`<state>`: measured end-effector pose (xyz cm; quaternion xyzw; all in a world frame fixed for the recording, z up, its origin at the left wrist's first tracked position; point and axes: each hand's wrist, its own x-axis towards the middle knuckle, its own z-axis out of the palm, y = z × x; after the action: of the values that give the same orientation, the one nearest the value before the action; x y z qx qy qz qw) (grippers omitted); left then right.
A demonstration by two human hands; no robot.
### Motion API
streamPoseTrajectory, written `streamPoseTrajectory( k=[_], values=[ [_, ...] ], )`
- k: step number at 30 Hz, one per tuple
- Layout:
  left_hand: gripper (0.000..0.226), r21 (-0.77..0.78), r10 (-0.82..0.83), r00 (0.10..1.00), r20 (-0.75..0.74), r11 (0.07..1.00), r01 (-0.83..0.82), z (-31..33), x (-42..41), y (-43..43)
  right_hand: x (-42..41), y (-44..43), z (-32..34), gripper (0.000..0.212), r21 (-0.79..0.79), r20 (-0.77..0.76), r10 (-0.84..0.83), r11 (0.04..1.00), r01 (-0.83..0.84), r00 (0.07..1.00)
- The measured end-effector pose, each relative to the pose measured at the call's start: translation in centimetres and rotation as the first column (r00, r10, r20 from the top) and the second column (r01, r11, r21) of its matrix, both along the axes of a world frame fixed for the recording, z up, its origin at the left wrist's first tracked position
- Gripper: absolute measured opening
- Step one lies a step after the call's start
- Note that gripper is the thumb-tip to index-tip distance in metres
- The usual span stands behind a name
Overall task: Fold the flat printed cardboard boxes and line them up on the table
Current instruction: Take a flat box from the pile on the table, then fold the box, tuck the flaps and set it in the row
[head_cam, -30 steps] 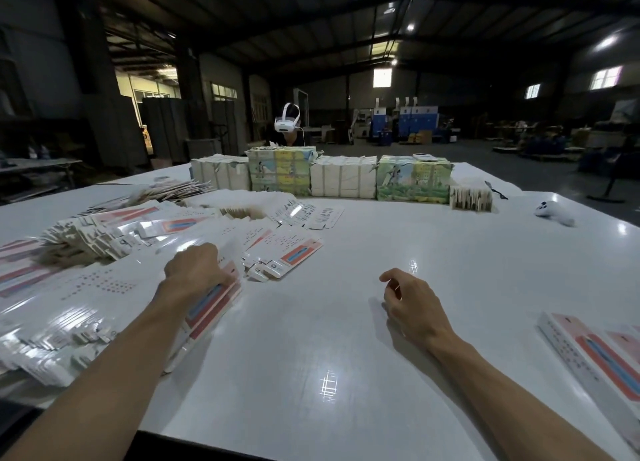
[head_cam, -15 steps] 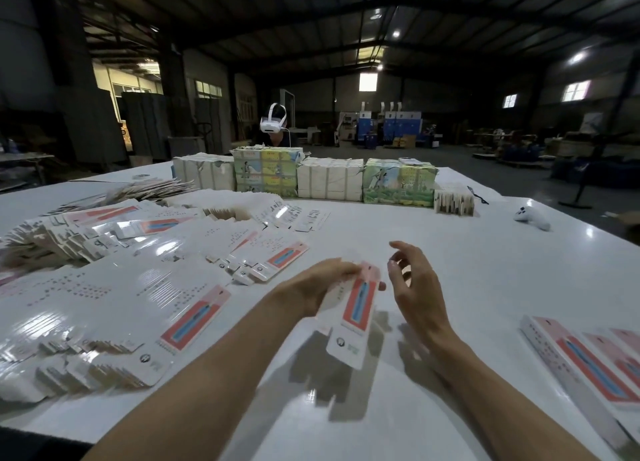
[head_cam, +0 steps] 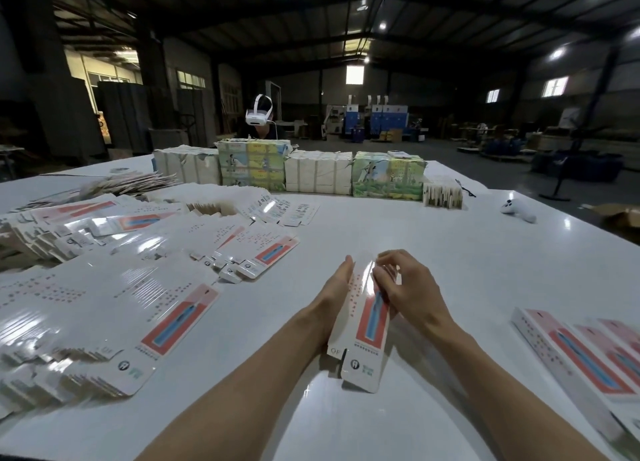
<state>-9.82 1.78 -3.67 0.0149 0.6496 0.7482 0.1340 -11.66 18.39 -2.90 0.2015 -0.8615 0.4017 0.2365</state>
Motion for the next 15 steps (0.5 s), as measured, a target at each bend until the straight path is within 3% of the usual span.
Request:
streamPoseTrajectory(
  k=[4,8,15],
  values=[
    [0.055,-0.069,-0.055,0.997,-0.063,0.996,0.05,0.2,0.2,0.0,-0.9,0.7,1.1,0.031,-0.138,0.16,0.019,0.99,0.003,0.987],
    [0.055,-0.141,-0.075,0.994,-0.081,0.988,0.063,0.4,0.3,-0.1,-1.1,1.5,1.4,0.048,-0.034,0.264,0.022,0.999,-0.014,0.964],
    [0.063,0.087,-0.212,0.977,-0.022,0.973,0.213,0.4,0.4,-0.2,-0.5,2.1,2.4,0.036,-0.284,0.279,0.161,0.956,-0.079,0.947]
  ],
)
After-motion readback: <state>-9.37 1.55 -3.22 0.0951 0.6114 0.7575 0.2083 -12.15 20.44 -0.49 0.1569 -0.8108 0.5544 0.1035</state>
